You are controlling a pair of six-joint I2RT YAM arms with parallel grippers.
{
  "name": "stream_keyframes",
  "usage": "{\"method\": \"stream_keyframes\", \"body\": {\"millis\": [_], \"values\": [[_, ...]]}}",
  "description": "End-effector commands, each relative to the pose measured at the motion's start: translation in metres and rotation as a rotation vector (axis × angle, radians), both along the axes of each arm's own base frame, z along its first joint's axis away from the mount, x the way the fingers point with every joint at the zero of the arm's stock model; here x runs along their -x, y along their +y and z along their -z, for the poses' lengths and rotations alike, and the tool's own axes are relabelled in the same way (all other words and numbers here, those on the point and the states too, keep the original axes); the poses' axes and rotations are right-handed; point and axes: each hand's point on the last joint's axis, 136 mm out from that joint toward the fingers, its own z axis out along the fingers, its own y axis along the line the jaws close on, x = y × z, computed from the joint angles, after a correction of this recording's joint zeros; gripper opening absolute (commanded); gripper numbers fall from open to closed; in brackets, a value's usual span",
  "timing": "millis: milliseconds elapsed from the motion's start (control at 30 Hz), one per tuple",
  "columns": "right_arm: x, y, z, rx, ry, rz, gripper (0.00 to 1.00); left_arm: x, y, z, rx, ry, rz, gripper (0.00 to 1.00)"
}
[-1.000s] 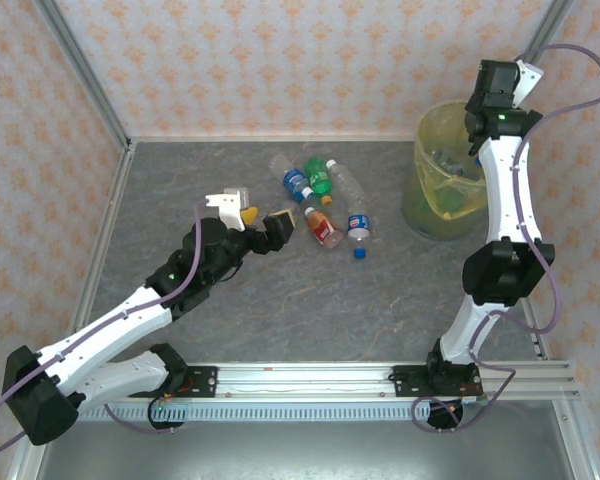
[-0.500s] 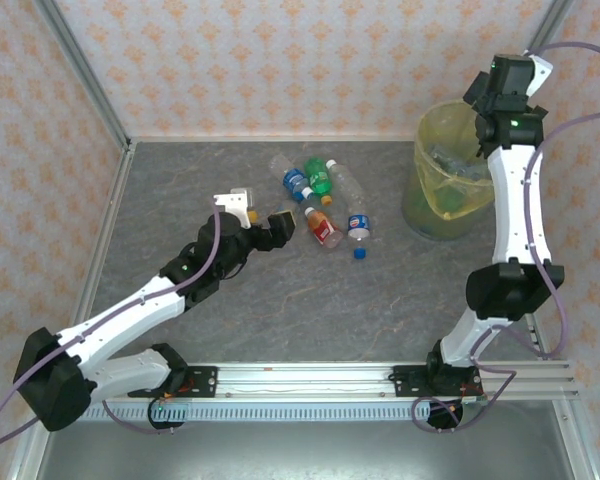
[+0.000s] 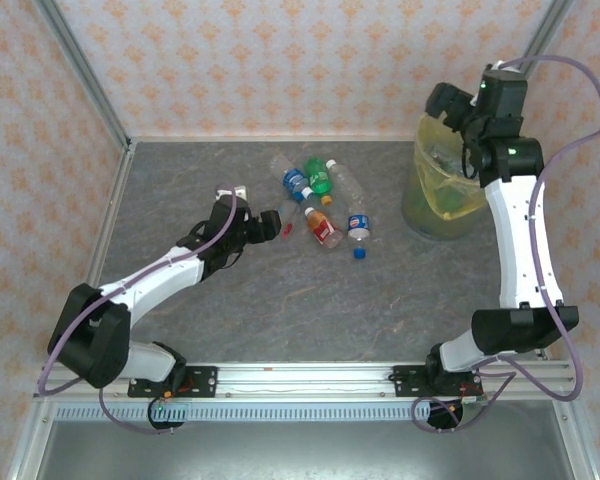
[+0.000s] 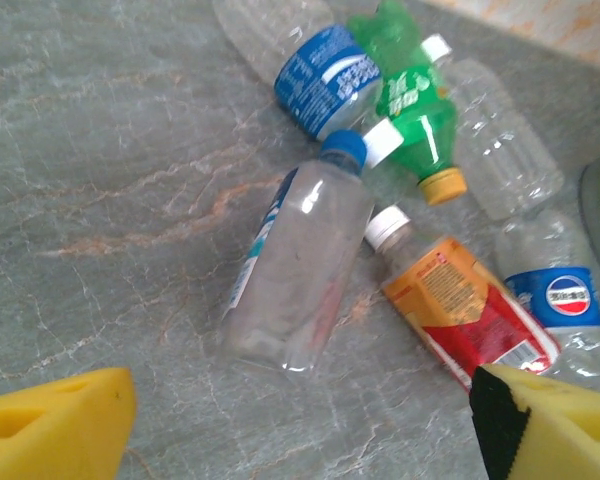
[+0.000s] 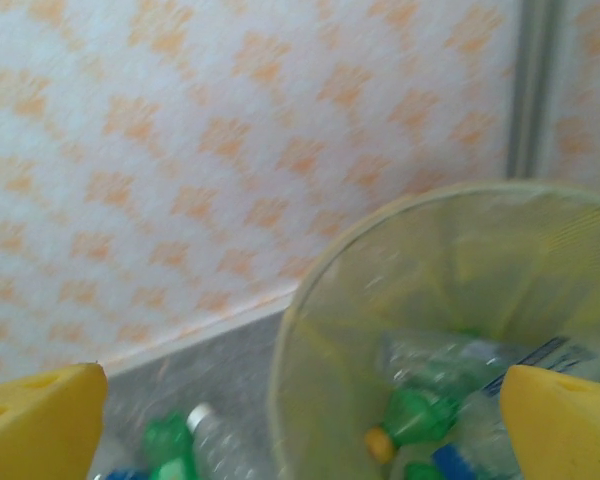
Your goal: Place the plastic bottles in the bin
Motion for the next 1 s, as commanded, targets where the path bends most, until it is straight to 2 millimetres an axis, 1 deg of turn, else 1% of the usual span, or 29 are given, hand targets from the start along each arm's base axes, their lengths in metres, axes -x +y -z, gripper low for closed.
{"method": "stream_keyframes", "body": {"millis": [0,100,200,467,533,600,700,833,867,900,967], "values": [[0.009,0.033,0.003,-0.073,0.002,-0.131,1.0,-0.006,-0.007,0.003,-0.057,0.018,0.078,0.86],[0.015,0.051,0.012,-0.09,0.023,-0.192,1.0,-0.014,-0.011,0.015,-0.112,0.052,0.118,0.83],[0.023,0.064,0.018,-0.099,0.036,-0.249,1.0,-0.021,-0.016,0.027,-0.162,0.082,0.153,0.82],[0.04,0.065,0.009,-0.08,0.007,-0.277,1.0,-0.046,-0.025,0.051,-0.268,0.137,0.226,0.81],[0.043,0.065,0.009,-0.08,0.011,-0.283,1.0,-0.05,-0.028,0.059,-0.29,0.155,0.246,0.79],[0.046,0.064,0.008,-0.077,0.008,-0.279,1.0,-0.053,-0.03,0.068,-0.311,0.186,0.268,0.77],[0.051,0.06,0.006,-0.062,-0.006,-0.263,1.0,-0.056,-0.03,0.079,-0.341,0.21,0.281,0.77],[0.056,0.059,0.001,-0.045,-0.022,-0.269,1.0,-0.058,-0.027,0.091,-0.375,0.217,0.286,0.76],[0.056,0.059,0.001,-0.046,-0.019,-0.272,1.0,-0.059,-0.027,0.09,-0.379,0.213,0.288,0.75],[0.056,0.06,0.001,-0.048,-0.017,-0.276,1.0,-0.058,-0.028,0.099,-0.385,0.233,0.297,0.73],[0.056,0.063,0.002,-0.061,-0.015,-0.286,1.0,-0.057,-0.028,0.107,-0.385,0.25,0.301,0.71]]}}
